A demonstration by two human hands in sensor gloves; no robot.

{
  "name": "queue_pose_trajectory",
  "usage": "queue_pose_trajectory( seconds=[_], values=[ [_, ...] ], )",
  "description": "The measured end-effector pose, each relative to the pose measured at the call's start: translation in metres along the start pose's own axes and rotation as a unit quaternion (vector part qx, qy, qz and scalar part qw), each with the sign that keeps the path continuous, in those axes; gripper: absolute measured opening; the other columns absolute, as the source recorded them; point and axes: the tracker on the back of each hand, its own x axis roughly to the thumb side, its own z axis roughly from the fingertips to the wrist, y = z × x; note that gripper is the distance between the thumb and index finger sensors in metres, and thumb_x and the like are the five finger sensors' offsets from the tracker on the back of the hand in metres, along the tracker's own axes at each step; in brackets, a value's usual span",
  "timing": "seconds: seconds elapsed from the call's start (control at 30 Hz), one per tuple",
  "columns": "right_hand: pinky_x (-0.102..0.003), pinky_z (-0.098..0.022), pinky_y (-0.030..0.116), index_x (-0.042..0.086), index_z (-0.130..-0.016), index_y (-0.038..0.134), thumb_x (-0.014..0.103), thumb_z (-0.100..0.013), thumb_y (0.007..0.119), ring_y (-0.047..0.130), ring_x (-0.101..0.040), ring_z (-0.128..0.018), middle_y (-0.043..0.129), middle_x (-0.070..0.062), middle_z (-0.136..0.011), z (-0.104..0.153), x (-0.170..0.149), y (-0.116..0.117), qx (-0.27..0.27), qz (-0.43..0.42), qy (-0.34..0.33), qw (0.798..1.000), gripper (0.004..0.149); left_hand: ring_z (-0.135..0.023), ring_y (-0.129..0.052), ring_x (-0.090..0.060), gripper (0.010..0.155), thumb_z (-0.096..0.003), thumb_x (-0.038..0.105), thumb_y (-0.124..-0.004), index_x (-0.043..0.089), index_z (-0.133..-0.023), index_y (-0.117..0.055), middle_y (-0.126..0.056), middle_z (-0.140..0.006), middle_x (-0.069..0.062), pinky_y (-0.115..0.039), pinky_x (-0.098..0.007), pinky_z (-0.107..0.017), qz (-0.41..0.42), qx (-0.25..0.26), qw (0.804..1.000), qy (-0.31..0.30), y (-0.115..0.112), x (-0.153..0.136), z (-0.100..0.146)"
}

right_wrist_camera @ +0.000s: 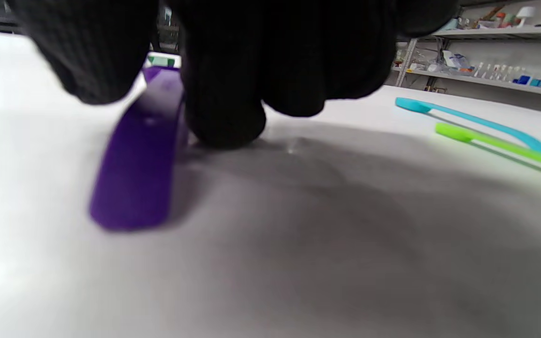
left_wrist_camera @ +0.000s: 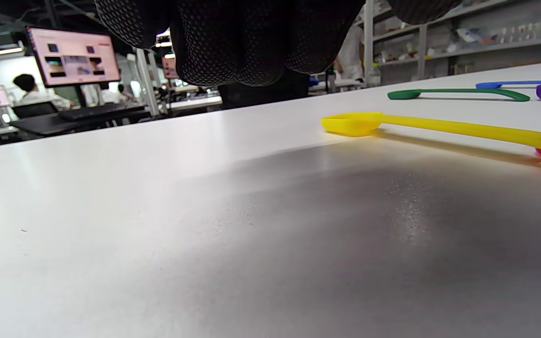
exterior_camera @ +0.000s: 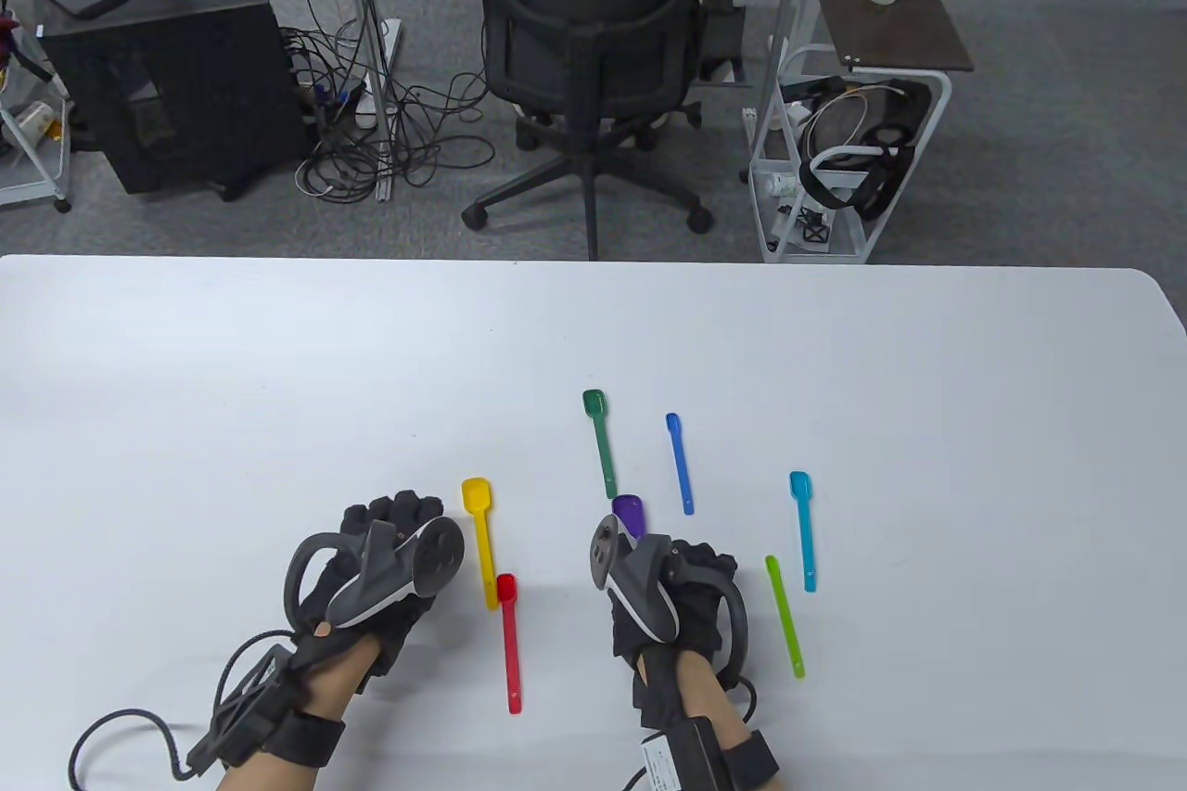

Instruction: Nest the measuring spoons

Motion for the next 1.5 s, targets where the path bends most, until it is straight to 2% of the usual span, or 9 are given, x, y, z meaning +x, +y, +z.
queue_pose_trajectory(
  seconds=[0.07, 0.27, 0.5, 0.6, 0.7, 0.73, 1.0, 1.27, 1.5],
  values=[
    [-0.056, -0.073, 0.054, 0.026, -0.066, 0.088, 0.058, -0.031, 0.074, 0.078, -0.033, -0.072, 0.082, 0.001, -0.078, -0.003, -0.008, -0.006, -0.011, -0.026, -0.002, 1.000, 0.049, -0.093, -0.081, -0.037, 0.062, -0.0489, 0.052, -0.059, 0.020, -0.102, -0.066, -0.073, -0.107, -0.009, -0.066, -0.055, -0.070, 0.003, 0.003, 1.000, 0.003, 0.001, -0.001, 0.002],
    [-0.056, -0.074, 0.052, 0.027, -0.074, 0.082, 0.056, -0.033, 0.074, 0.075, -0.034, -0.078, 0.077, 0.000, -0.085, -0.011, -0.059, -0.027, -0.066, -0.120, 0.037, 0.990, 0.051, -0.087, -0.087, -0.036, 0.059, -0.0487, 0.052, -0.060, 0.021, -0.098, -0.073, -0.080, -0.101, -0.008, -0.069, -0.054, -0.068, 0.010, 0.013, 1.000, 0.018, 0.005, -0.003, 0.005],
    [-0.057, -0.075, 0.049, 0.026, -0.076, 0.081, 0.055, -0.033, 0.073, 0.072, -0.035, -0.080, 0.075, -0.001, -0.088, -0.022, -0.111, -0.024, -0.056, -0.184, 0.107, 0.975, 0.052, -0.076, -0.087, -0.034, 0.053, -0.0472, 0.053, -0.068, 0.019, -0.086, -0.080, -0.082, -0.089, -0.008, -0.068, -0.057, -0.065, 0.080, 0.020, 0.991, 0.104, 0.017, -0.006, 0.002],
    [-0.057, -0.075, 0.049, 0.026, -0.076, 0.081, 0.056, -0.033, 0.073, 0.072, -0.035, -0.081, 0.074, -0.001, -0.088, -0.027, -0.118, -0.021, -0.055, -0.162, 0.120, 0.978, 0.053, -0.069, -0.089, -0.033, 0.048, -0.0467, 0.053, -0.071, 0.019, -0.078, -0.086, -0.086, -0.081, -0.006, -0.069, -0.057, -0.064, 0.131, 0.001, 0.982, 0.136, 0.018, -0.005, -0.005],
    [-0.057, -0.075, 0.049, 0.026, -0.076, 0.080, 0.056, -0.033, 0.073, 0.072, -0.035, -0.081, 0.074, -0.001, -0.089, -0.028, -0.121, -0.020, -0.051, -0.164, 0.123, 0.977, 0.053, -0.068, -0.089, -0.033, 0.048, -0.0464, 0.052, -0.073, 0.018, -0.078, -0.087, -0.087, -0.079, -0.008, -0.069, -0.058, -0.063, 0.164, -0.075, 0.973, 0.146, 0.008, 0.007, -0.020],
    [-0.057, -0.075, 0.049, 0.026, -0.076, 0.081, 0.056, -0.033, 0.073, 0.072, -0.035, -0.081, 0.074, -0.001, -0.089, -0.027, -0.122, -0.020, -0.052, -0.171, 0.118, 0.977, 0.053, -0.070, -0.088, -0.033, 0.050, -0.0461, 0.053, -0.073, 0.017, -0.079, -0.086, -0.085, -0.081, -0.007, -0.068, -0.058, -0.064, 0.154, -0.103, 0.972, 0.147, 0.006, 0.013, -0.027],
    [-0.057, -0.075, 0.049, 0.026, -0.076, 0.081, 0.056, -0.033, 0.073, 0.072, -0.035, -0.081, 0.075, -0.001, -0.088, -0.022, -0.119, -0.027, -0.068, -0.174, 0.091, 0.978, 0.053, -0.078, -0.081, -0.038, 0.065, -0.0438, 0.061, -0.070, 0.013, -0.086, -0.082, -0.076, -0.090, -0.012, -0.061, -0.062, -0.067, 0.020, -0.153, 0.965, 0.215, -0.002, 0.048, -0.059],
    [-0.057, -0.075, 0.049, 0.026, -0.076, 0.081, 0.056, -0.033, 0.073, 0.072, -0.035, -0.081, 0.074, -0.001, -0.089, -0.025, -0.121, -0.025, -0.055, -0.184, 0.093, 0.977, 0.053, -0.074, -0.083, -0.038, 0.062, -0.0430, 0.061, -0.073, 0.011, -0.078, -0.087, -0.080, -0.084, -0.011, -0.062, -0.063, -0.067, -0.019, -0.155, 0.963, 0.221, -0.014, 0.056, -0.069],
    [-0.057, -0.075, 0.049, 0.026, -0.077, 0.080, 0.056, -0.033, 0.073, 0.072, -0.035, -0.081, 0.074, -0.002, -0.089, -0.026, -0.127, -0.023, -0.048, -0.191, 0.101, 0.975, 0.053, -0.069, -0.086, -0.038, 0.051, -0.0435, 0.052, -0.078, 0.009, -0.068, -0.092, -0.086, -0.077, -0.009, -0.064, -0.063, -0.066, 0.030, -0.143, 0.966, 0.215, -0.015, 0.052, -0.071]
  ],
)
